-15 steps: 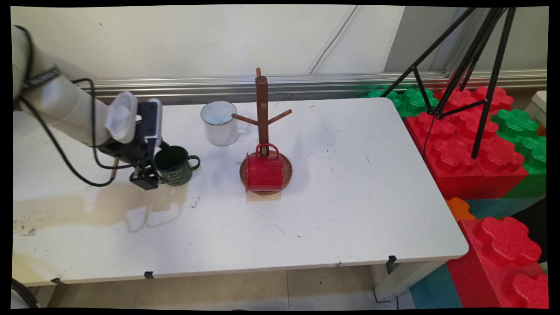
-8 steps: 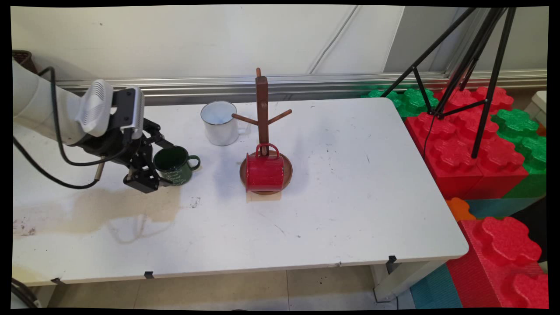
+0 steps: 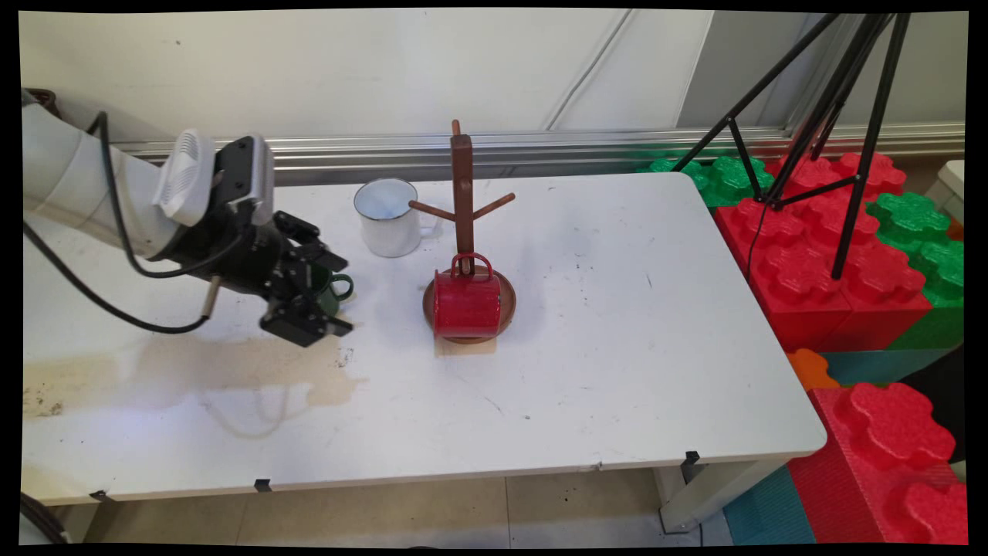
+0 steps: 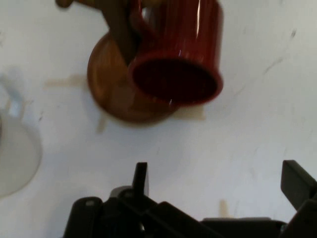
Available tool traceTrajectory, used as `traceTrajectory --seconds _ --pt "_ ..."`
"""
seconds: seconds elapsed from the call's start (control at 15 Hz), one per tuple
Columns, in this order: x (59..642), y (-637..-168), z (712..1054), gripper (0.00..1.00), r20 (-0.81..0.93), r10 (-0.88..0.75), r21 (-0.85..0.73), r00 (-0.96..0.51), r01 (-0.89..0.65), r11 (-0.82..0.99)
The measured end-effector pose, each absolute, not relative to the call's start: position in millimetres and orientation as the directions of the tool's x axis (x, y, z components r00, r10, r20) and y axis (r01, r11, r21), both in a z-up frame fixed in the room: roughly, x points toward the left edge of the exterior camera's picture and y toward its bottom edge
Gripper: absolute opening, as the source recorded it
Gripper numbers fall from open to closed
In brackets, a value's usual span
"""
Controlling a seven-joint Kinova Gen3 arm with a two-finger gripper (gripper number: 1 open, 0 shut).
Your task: Pick up the red mug from the rack
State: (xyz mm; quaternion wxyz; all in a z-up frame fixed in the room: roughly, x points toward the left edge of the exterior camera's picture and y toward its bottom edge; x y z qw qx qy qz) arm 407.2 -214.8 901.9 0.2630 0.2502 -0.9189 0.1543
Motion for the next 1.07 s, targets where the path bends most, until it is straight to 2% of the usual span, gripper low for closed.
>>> traceTrajectory --seconds 1.07 --pt "364.4 -248.3 844.1 1.00 0.691 -0.502 0.049 -0.521 -0.659 0.751"
